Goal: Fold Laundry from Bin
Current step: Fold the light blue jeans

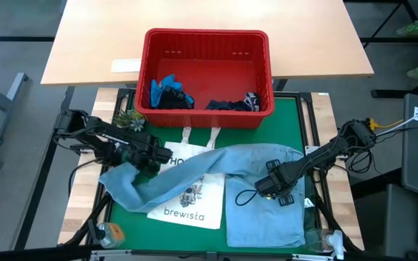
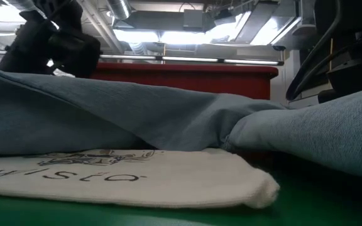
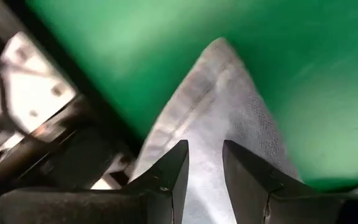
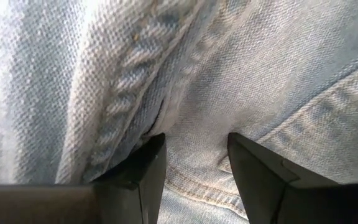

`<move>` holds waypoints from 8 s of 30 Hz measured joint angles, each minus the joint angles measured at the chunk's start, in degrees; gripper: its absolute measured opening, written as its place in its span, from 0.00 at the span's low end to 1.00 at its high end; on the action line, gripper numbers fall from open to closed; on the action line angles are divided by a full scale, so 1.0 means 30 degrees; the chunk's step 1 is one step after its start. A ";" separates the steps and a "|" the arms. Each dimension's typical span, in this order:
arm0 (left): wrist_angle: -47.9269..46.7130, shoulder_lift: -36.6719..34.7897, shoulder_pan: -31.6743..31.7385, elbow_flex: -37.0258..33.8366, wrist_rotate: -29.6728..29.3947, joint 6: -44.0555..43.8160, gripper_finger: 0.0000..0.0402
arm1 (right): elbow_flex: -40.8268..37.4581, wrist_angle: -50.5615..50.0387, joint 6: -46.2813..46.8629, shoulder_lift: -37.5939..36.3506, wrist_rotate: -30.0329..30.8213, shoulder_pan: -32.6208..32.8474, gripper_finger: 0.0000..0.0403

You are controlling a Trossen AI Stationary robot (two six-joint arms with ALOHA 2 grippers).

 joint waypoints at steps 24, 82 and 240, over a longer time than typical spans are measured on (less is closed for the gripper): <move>0.1876 0.0009 0.0117 -0.0250 -0.4316 0.5735 0.49 | 0.0007 0.0002 0.0000 0.0000 0.0124 0.0000 0.43; -0.6804 -0.0784 -0.0343 0.8642 -0.3319 0.3683 0.00 | 0.0051 0.0191 -0.0007 -0.0051 0.0146 -0.0007 0.43; 0.4940 -0.7505 0.6969 1.4651 0.0415 0.3229 0.00 | 0.4069 0.8515 -0.7991 -0.2448 0.6773 -0.4560 0.43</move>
